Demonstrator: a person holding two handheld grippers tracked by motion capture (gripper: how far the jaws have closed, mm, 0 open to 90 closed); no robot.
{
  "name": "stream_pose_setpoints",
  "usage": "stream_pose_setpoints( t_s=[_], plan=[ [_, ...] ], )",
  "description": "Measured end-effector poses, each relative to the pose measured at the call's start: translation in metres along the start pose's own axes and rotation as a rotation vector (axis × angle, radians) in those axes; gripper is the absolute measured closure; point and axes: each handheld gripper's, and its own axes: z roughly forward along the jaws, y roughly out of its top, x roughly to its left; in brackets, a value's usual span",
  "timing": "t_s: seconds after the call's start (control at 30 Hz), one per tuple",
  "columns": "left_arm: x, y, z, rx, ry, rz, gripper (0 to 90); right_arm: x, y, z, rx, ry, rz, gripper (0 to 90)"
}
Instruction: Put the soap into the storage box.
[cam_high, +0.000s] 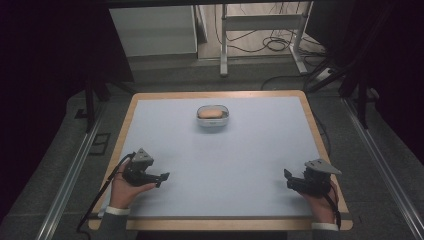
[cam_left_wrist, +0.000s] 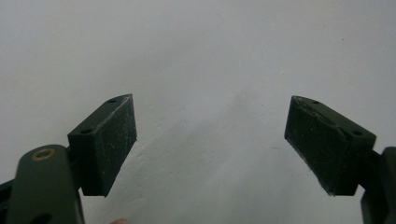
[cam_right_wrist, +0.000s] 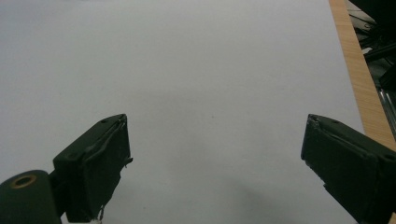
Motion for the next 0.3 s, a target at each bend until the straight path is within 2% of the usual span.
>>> stream_pose_setpoints(
  t_s=[0.2, 0.3],
  plan=[
    [0.0002, -0.0004, 0.0017, 0.000, -0.003, -0.002, 17.1, 0.0003, 0.0003, 0.0002, -0.003, -0.001, 0.001, 7.9],
    [-0.0017, 0.0002, 0.0043, 0.008, -0.008, 0.004, 17.0, 0.0028, 0.0050, 0.0020, -0.018, 0.033, 0.008, 7.9]
  ],
)
